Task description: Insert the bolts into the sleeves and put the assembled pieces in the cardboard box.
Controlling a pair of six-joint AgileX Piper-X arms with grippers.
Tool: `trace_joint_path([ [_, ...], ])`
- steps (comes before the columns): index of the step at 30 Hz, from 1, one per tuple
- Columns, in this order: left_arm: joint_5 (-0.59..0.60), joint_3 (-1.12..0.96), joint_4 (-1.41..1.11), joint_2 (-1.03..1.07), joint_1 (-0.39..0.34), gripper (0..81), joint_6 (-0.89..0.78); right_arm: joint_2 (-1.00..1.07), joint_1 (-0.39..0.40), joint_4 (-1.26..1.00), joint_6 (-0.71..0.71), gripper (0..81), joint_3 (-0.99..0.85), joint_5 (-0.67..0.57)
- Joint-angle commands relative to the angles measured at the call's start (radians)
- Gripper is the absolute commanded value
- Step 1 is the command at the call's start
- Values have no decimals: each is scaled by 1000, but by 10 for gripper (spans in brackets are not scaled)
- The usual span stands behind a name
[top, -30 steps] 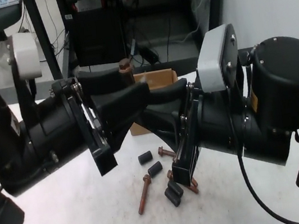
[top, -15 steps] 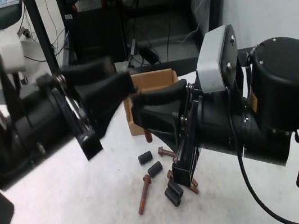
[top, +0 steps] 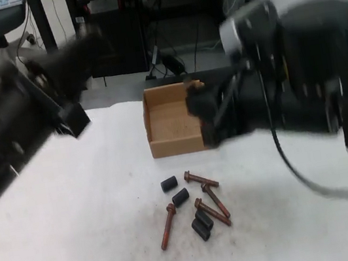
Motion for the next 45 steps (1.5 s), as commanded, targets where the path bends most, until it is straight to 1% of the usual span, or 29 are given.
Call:
trace_joint_path([
  [1, -53, -8, 191, -10, 3, 3, 14, 61, -34, 112, 6, 8, -91, 13],
  [4, -120, -8, 449, -10, 3, 3, 14, 196, -68, 293, 43, 8, -252, 13],
  [8, -123, -8, 725, -10, 3, 3, 14, 405, -87, 473, 8, 8, -484, 15],
  [11, -123, -8, 852, -10, 3, 3, 14, 541, -87, 544, 3, 8, -651, 15],
  [16, -118, -8, 948, -11, 3, 3, 35, 727, -87, 602, 11, 8, -855, 27],
  [20, -114, -8, 980, -11, 3, 3, 60, 825, -90, 600, 36, 8, -966, 55],
  [23, -114, -8, 999, -11, 3, 3, 60, 881, -95, 600, 75, 8, -1014, 55],
  [26, -114, -10, 1010, -11, 3, 3, 60, 917, -95, 596, 77, 8, -1032, 53],
  [29, -89, -17, 1017, -11, 3, 3, 60, 934, -98, 572, 74, 9, -1035, 53],
  [31, -80, -24, 1017, -12, 3, 3, 60, 933, -100, 550, 51, 74, -1035, 53],
  [36, -70, -50, 1017, -17, 3, 3, 60, 931, -103, 499, 48, 389, -1051, 45],
  [37, -70, -55, 1017, -19, 3, 3, 60, 929, -102, 500, 48, 413, -1053, 45],
  [38, -70, -57, 1017, -21, 3, 3, 60, 929, -105, 513, 48, 407, -1060, 45],
  [40, -46, -63, 1017, -26, 3, 3, 60, 925, -111, 546, 48, 365, -1074, 47],
  [43, 25, -76, 1000, -39, 1, 3, 128, 907, -120, 605, 48, 214, -1086, 51],
  [45, 34, -83, 972, -48, 1, 3, 151, 884, -127, 654, 53, 103, -1086, 45],
])
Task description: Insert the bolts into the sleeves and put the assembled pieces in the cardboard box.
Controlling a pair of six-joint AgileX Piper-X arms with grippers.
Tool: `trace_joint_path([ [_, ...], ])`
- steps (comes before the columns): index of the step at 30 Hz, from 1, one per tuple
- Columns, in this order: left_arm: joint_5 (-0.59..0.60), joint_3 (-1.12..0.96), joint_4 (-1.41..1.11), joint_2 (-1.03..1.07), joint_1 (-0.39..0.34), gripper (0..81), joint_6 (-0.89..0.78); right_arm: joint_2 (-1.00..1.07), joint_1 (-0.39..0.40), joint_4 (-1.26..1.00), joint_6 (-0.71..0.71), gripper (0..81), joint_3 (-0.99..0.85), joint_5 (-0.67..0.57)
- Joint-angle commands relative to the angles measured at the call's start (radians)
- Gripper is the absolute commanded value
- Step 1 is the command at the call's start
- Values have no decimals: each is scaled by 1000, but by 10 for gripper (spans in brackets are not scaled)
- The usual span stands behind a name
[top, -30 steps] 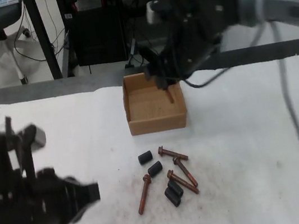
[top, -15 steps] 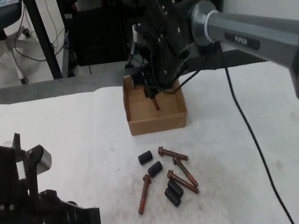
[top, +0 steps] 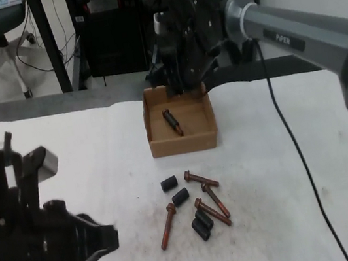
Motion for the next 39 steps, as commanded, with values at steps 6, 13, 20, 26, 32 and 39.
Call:
trace_joint_path([
  [6, -26, -68, -113, 5, -4, 3, 22, -167, -20, 338, 17, 8, -10, -2],
  [13, -23, -137, -230, 112, -75, 3, 22, -416, -18, 376, -38, 8, 224, -2],
  [20, -94, -196, -230, 336, -153, 3, 43, -774, -20, 197, -24, 8, 672, -20],
  [26, -106, -304, -135, 501, -195, 3, 130, -1013, -20, 121, 46, 8, 932, -55],
  [32, -182, -526, 149, 652, -253, 1, 289, -1096, -20, 121, 45, 8, 1054, -72],
  [39, -231, -773, 507, 839, -267, 216, 284, -1098, -20, 137, 40, 8, 1074, -90],
])
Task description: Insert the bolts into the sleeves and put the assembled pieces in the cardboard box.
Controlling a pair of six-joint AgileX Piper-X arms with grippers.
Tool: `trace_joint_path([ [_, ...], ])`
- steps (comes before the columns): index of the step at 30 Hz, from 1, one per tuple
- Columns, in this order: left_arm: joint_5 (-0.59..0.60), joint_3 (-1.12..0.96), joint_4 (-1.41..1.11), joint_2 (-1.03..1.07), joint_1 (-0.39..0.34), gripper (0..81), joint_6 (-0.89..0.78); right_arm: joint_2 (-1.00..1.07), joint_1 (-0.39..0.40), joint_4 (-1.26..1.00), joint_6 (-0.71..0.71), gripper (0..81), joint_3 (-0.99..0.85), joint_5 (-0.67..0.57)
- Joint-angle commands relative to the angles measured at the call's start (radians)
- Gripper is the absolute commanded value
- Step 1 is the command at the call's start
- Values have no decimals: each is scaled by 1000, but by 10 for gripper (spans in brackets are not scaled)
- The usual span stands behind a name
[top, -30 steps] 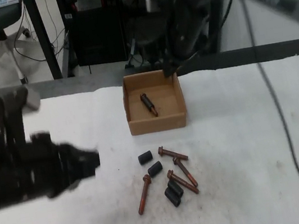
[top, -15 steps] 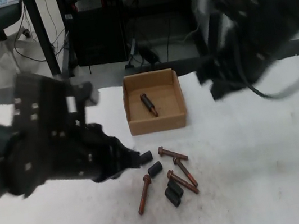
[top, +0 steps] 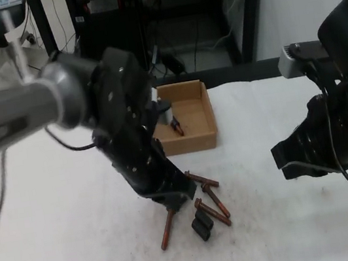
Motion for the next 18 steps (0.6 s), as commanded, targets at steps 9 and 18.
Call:
trace_joint_path([
  [9, -196, -125, 207, 80, -37, 334, -66, -14, -1, 20, -2, 8, 0, -41],
  [18, -219, -121, 133, 101, -70, 334, -161, -15, -1, 42, -2, 8, 0, -41],
])
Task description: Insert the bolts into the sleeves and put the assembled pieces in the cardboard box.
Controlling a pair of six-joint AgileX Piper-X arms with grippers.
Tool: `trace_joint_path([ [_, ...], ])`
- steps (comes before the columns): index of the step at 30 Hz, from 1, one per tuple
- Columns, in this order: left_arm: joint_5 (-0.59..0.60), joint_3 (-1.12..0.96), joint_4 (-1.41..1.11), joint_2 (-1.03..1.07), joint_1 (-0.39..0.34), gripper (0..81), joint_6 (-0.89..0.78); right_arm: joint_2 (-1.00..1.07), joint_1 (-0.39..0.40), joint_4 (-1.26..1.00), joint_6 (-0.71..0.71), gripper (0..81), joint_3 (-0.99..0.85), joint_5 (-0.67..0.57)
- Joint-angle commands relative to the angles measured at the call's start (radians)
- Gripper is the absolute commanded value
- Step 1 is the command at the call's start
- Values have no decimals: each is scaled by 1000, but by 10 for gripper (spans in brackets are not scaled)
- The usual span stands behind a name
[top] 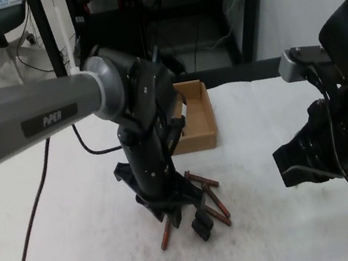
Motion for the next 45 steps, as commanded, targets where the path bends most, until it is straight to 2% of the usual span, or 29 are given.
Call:
trace_joint_path([
  [1, -19, -8, -18, 9, -10, 334, -48, -14, -1, 6, -2, 8, 0, -14],
  [38, -49, -8, -131, 101, -14, 334, -59, -14, -1, 25, -2, 8, 0, -14],
  [45, -149, -8, -132, 101, -14, 331, -13, -14, -1, 33, -2, 8, 0, -14],
])
